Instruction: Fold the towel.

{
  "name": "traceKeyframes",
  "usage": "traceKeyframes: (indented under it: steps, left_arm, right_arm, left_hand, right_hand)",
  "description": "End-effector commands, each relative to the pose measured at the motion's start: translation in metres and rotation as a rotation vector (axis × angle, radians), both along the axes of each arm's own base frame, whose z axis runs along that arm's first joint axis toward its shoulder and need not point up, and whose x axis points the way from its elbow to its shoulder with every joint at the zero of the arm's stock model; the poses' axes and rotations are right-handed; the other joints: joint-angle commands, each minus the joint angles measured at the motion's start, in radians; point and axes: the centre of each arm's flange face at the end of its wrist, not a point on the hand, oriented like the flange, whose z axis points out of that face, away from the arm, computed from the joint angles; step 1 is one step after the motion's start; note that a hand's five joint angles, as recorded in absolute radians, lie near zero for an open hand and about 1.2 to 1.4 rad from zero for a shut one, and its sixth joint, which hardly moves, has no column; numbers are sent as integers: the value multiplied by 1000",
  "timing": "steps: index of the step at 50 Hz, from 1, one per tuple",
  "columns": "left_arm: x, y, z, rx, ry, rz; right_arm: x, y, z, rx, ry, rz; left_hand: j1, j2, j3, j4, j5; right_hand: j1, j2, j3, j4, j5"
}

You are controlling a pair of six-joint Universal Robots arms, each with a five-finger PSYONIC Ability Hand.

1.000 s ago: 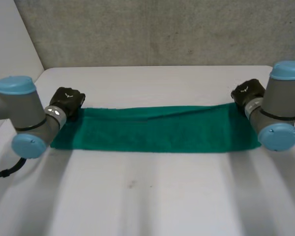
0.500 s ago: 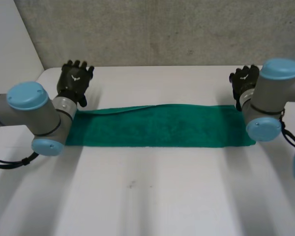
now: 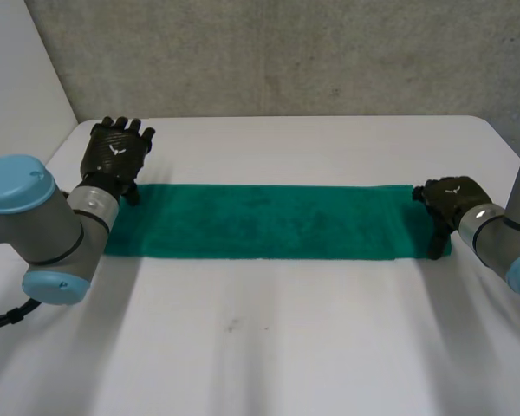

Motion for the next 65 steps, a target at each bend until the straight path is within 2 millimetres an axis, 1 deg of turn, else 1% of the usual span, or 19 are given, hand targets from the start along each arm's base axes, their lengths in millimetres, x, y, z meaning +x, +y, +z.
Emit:
traceKeyframes:
  steps: [1,4,7,12,18,24,28,32,33,37,42,45,49,51,52,54,59,63,65]
  left_arm:
    - [2,4,-10,32,-9,4]
    - [3,7,-14,46,-11,4]
    - [4,9,-13,47,-11,6]
    - [9,7,-11,46,-9,18]
    - [17,8,-1,28,-6,35]
    - [20,15,6,23,-3,38]
    - [22,22,9,24,-2,37]
    - [22,28,13,24,3,33]
    - [20,32,15,25,12,25]
    - [18,36,21,16,33,17]
    - [12,42,28,12,74,-2]
    - [6,45,31,11,97,-22]
    - [-5,52,33,7,105,-55]
    - [-10,55,34,4,106,-69]
    - [-12,56,34,4,106,-75]
    - [-16,59,34,3,107,-88]
    - [-35,65,36,-5,115,-141]
    - [-58,74,38,-6,148,-207]
    - [-72,81,39,7,185,-248]
  right_arm:
    - [-5,-15,-37,43,14,-23]
    - [-13,-22,-37,28,19,-51]
    - [-31,-31,-37,13,29,-110]
    - [-61,-47,-9,-107,53,-220]
    - [-120,-65,17,-186,252,-295]
    - [-126,-75,37,-256,398,-264]
    - [-86,-72,57,-335,356,-176]
    - [-11,-50,71,-411,279,42]
    - [24,-34,72,-434,253,158]
    - [95,11,75,-479,186,421]
    - [155,63,60,-486,124,662]
    - [191,100,30,-448,95,818]
    - [209,123,-7,-393,109,904]
    - [210,125,-17,-375,127,907]
    - [210,125,-24,-362,141,897]
    - [209,123,-26,-356,149,880]
    - [196,104,-14,-345,169,691]
    - [170,87,19,-310,52,545]
    - [145,76,27,-240,-35,449]
  left_hand:
    - [-18,-23,-36,-26,-43]
    - [-18,-23,-36,-26,-43]
    - [-18,-23,-36,-26,-43]
    - [-21,-26,-38,-29,-46]
    - [-21,-26,-38,-29,-46]
    - [-21,-26,-38,-29,-46]
    - [-21,-26,-38,-29,-46]
    - [-21,-26,-38,-29,-46]
    - [-21,-26,-38,-29,-46]
    - [-21,-26,-38,-29,-46]
    - [-21,-26,-38,-29,-46]
    - [-18,-23,-36,-26,-43]
    - [-18,-23,-36,-26,-43]
    - [-18,-23,-36,-26,-43]
    - [-18,-23,-36,-26,-43]
    - [-18,-23,-36,-26,-43]
    - [-12,-18,-30,-20,-37]
    - [-6,-12,-24,-14,-31]
    - [0,-6,-18,-8,-25]
  right_hand:
    - [714,669,662,667,659]
    - [1189,1144,1137,1143,1134]
    - [1191,1146,1139,1144,1136]
    - [1191,1146,1139,1144,1136]
    - [1191,1146,1139,1144,1136]
    - [1191,1146,1139,1144,1136]
    - [1191,1146,1139,1144,1136]
    - [1191,1146,1139,1144,1136]
    - [1191,1146,1139,1144,1136]
    - [1191,1146,1139,1144,1136]
    - [1191,1146,1139,1144,1136]
    - [1191,1146,1139,1144,1136]
    - [1111,1066,1059,1064,1055]
    - [672,627,620,625,616]
    - [239,194,188,193,184]
    - [63,19,12,17,8]
    - [-31,-76,-82,-77,-86]
    - [-31,-76,-82,-77,-86]
    - [-31,-76,-82,-77,-86]
